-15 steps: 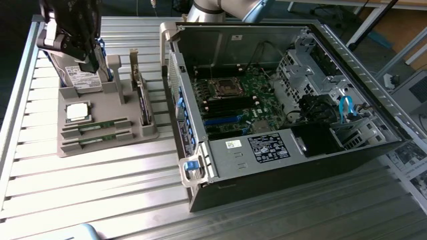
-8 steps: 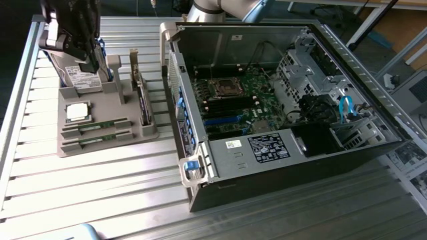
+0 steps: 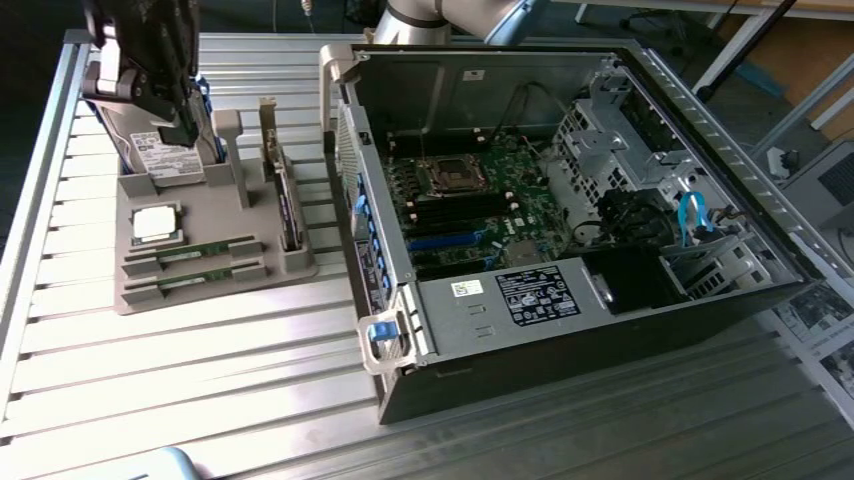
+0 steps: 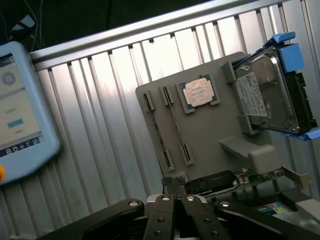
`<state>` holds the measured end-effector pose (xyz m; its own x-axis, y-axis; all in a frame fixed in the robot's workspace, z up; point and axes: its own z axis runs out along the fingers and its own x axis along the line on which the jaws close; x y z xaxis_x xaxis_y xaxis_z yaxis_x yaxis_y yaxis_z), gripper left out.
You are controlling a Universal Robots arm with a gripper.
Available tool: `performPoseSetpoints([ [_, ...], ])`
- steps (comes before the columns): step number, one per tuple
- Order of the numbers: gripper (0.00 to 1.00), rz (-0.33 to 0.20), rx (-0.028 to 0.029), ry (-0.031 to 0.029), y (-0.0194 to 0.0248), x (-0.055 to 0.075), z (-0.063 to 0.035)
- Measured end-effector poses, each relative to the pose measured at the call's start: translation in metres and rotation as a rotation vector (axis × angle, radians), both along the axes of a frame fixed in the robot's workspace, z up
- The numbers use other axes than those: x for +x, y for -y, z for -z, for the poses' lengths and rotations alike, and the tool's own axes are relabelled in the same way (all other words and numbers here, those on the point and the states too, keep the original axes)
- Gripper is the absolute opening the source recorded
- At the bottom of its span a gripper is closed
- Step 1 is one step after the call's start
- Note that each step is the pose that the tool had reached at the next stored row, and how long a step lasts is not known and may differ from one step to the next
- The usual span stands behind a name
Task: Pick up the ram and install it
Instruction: 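Pick up the ram and move it above insertion slot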
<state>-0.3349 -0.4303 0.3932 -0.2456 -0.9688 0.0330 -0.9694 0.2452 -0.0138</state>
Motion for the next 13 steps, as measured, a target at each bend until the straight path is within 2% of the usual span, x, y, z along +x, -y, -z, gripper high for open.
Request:
performPoseSetpoints([
  [13, 0.11, -0.067, -0.0056, -0.0001, 0.0000, 0.0000, 0.0000],
])
